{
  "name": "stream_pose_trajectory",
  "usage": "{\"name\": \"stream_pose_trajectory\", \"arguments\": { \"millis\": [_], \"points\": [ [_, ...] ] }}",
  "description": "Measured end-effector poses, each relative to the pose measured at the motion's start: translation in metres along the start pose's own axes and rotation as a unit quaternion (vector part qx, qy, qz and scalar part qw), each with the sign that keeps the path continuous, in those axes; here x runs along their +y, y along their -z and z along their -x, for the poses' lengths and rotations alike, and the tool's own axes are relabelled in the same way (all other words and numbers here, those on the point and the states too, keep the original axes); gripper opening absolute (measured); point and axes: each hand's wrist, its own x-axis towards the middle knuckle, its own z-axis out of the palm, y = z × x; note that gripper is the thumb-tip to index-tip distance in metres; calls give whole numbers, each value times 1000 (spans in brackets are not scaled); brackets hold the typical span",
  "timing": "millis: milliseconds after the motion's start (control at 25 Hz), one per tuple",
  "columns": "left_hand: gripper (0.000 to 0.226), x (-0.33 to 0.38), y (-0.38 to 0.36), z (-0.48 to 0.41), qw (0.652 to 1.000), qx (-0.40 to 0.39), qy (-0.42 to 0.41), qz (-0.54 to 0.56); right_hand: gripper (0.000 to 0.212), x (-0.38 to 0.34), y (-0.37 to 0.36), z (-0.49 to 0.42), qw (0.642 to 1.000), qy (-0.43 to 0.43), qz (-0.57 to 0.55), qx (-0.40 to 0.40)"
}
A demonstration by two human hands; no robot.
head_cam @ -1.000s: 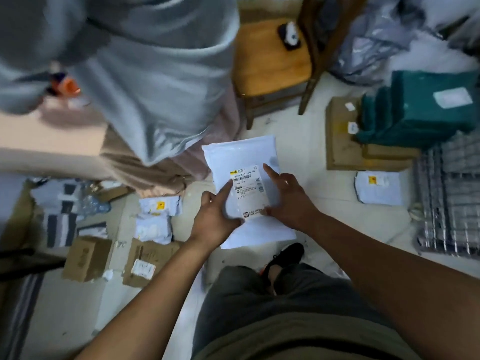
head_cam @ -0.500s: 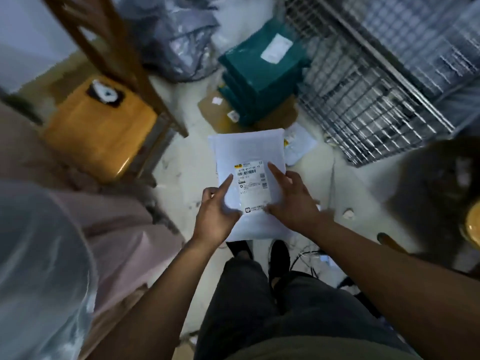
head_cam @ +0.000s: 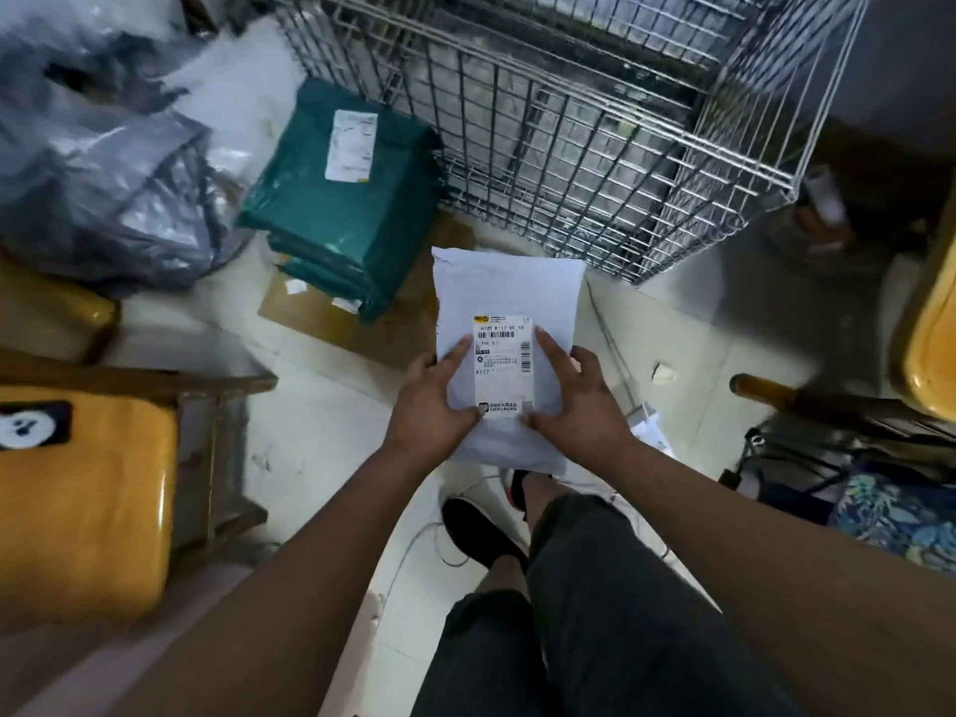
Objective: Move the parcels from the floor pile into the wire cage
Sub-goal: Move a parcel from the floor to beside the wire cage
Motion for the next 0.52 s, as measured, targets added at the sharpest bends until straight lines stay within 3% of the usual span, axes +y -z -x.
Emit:
{"name": "stream_pose_trajectory", "arguments": {
  "millis": [280,520],
  "points": [
    [94,-27,-31,-152,996,-60,36,-54,102,47,-31,-136,997,-42,-32,-59],
    [101,-85,-89,-304,988,-112,38,-97,107,115,-105,-270,993,-91,-47,-60]
  ]
}}
